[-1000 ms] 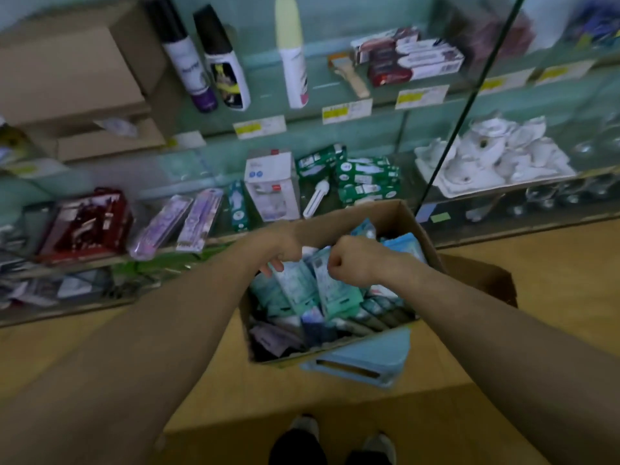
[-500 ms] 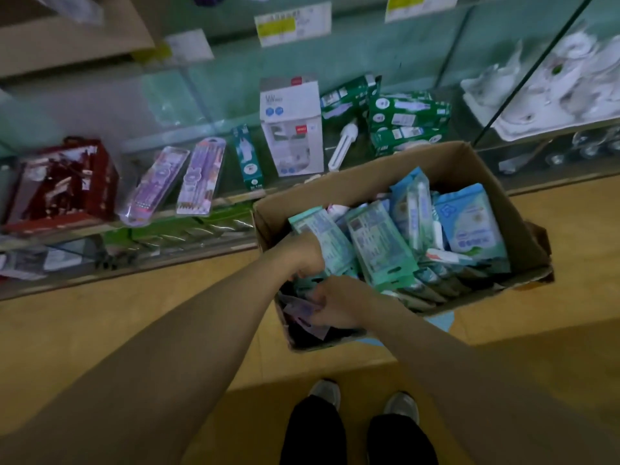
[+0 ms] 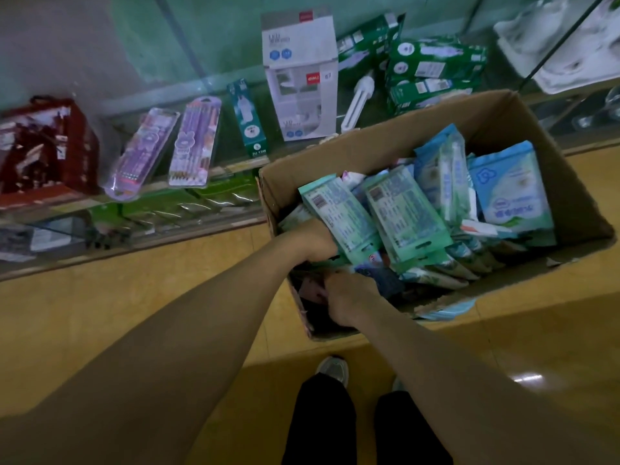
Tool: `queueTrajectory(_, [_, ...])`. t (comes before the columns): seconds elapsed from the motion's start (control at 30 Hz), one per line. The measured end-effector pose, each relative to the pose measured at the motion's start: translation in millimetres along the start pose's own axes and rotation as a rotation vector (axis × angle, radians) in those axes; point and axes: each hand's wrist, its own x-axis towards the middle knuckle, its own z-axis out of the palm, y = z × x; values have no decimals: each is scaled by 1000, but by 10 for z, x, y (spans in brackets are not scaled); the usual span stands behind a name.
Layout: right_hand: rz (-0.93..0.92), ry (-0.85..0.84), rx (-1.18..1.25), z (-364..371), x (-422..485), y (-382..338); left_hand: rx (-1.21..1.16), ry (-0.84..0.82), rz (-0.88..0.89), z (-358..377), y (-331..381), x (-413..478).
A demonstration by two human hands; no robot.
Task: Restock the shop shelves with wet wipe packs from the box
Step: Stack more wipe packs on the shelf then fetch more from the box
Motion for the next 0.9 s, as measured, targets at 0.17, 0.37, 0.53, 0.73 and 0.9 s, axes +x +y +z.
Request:
queueTrajectory(0.17, [-6, 11, 99, -148, 65, 136, -110, 51, 15, 24, -49, 40])
queueTrajectory(0.37, [-15, 49, 634, -599, 11, 388, -622, 324, -49, -26, -165, 148])
queueTrajectory(0.53, [64, 165, 1034, -866, -45, 529, -645, 290, 9, -53, -134, 104])
queueTrajectory(0.73, [238, 312, 1238, -846, 31, 666, -468, 103, 77, -54, -126, 90])
queueTrajectory(0.9, [141, 57, 1278, -868, -47, 718, -429, 178, 86, 18, -77, 183])
